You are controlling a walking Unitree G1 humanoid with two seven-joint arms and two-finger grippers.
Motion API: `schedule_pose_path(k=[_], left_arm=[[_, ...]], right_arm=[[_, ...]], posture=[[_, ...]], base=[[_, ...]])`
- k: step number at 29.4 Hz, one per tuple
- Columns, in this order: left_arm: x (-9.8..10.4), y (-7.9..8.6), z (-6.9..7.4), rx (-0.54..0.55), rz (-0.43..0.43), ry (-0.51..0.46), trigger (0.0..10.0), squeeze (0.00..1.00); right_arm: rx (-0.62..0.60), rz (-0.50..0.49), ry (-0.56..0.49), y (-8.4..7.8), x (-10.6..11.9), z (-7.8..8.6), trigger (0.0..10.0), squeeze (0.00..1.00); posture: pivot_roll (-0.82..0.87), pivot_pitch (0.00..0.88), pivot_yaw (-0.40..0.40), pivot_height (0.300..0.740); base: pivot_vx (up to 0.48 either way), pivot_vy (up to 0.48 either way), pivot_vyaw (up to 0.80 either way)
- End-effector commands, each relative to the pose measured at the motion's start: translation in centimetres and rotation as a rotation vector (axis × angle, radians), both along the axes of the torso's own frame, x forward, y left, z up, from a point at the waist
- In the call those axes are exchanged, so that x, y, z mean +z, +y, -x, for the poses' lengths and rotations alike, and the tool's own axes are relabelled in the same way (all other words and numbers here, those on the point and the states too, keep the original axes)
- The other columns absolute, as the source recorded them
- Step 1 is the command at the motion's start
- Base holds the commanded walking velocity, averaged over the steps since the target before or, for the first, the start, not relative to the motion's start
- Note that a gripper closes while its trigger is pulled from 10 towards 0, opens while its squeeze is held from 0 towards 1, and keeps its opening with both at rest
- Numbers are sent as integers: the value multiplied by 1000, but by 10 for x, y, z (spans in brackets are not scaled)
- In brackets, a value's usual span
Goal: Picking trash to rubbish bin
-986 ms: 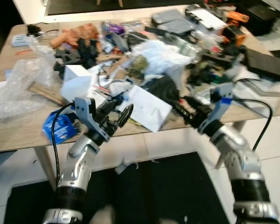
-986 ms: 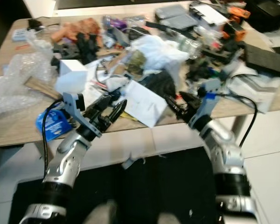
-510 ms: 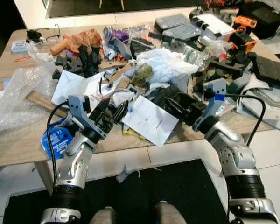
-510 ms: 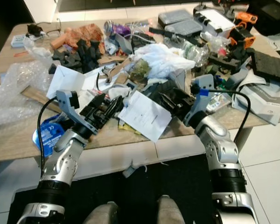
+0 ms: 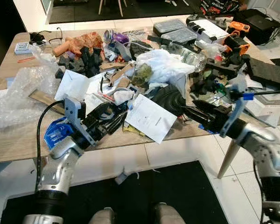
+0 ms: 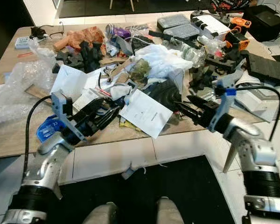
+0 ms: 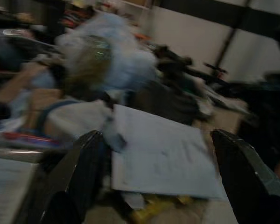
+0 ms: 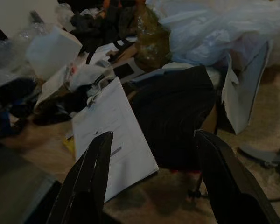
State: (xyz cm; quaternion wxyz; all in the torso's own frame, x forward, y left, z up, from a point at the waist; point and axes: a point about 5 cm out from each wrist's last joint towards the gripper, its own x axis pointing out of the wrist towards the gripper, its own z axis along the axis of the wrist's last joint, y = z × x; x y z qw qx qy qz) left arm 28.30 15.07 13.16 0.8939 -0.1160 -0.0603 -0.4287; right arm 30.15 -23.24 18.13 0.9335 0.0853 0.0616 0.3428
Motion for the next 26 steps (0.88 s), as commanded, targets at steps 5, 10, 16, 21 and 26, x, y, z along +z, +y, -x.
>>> schedule_pose_path(k=[5,10,16,21,26], left_arm=[[-6,-1,15,-143,-64,30,10000,0],[-5,-2,13,-118,-69,-3,10000,0],[-3,-3,14,-122,-67,-12,10000,0],[-3,-2,13,-113,-71,-8,10000,0],[-2,-4,13,-112,-67,-15,10000,0]], right_arm=[[65,-1,126,-11,-8,18,10000,0],[-23,-22,215,-24,-15,18,10000,0],[-67,-36,237,-17,-25,12,10000,0],[-77,-94,236,-8,-28,5,10000,0],[-74,-162,267,4,-36,-1,10000,0]], posture=[[-61,136,-6,740],[-69,140,-6,740],[-76,139,-6,740],[-70,140,-8,740],[-68,141,-9,740]], base=[[0,0,0],[0,0,0],[0,0,0],[0,0,0],[0,0,0]])
